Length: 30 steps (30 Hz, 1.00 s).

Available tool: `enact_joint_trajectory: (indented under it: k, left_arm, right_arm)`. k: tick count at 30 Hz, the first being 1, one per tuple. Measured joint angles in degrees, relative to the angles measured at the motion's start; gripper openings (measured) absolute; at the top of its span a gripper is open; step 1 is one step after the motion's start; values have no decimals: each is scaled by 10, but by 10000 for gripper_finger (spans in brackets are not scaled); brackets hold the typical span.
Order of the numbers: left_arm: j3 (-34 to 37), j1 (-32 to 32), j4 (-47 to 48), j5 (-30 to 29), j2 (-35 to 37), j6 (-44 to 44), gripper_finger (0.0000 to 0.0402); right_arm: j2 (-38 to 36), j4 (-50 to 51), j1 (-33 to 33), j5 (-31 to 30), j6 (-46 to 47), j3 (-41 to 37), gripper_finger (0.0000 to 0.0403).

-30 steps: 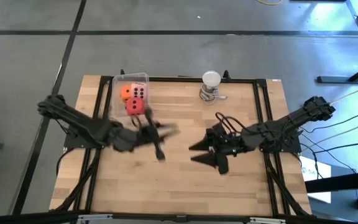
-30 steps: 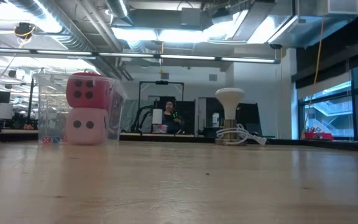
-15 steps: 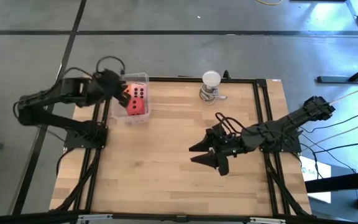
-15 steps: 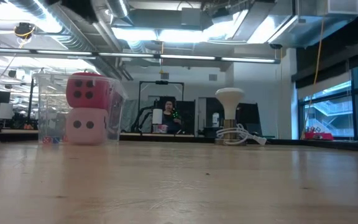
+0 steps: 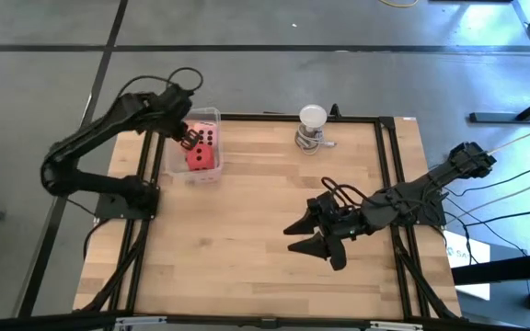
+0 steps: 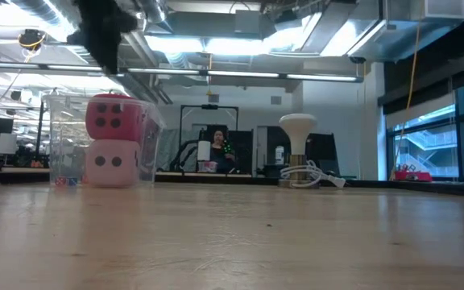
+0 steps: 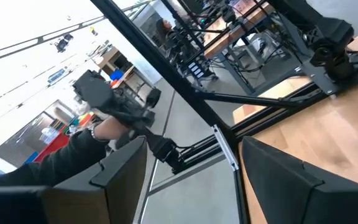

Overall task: Pick & Place Dice
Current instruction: Put the small green dice into the transparent bin

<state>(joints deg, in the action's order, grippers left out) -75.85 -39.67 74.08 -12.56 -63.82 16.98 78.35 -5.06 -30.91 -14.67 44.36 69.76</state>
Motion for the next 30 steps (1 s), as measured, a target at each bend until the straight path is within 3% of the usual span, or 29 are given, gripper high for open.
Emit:
enact_joint_trajectory:
  k: [5, 9, 30]
  left_arm:
    - [0, -53, 55, 13, -58, -43, 26]
    - [0, -77, 73, 70, -91, -79, 26]
    - [0, -78, 102, 83, -126, -114, 27]
  right_arm:
    - [0, 0, -11, -12, 1, 0, 261]
    - [0, 0, -18, -12, 1, 0, 261]
    - [0, 0, -20, -14, 0, 0, 261]
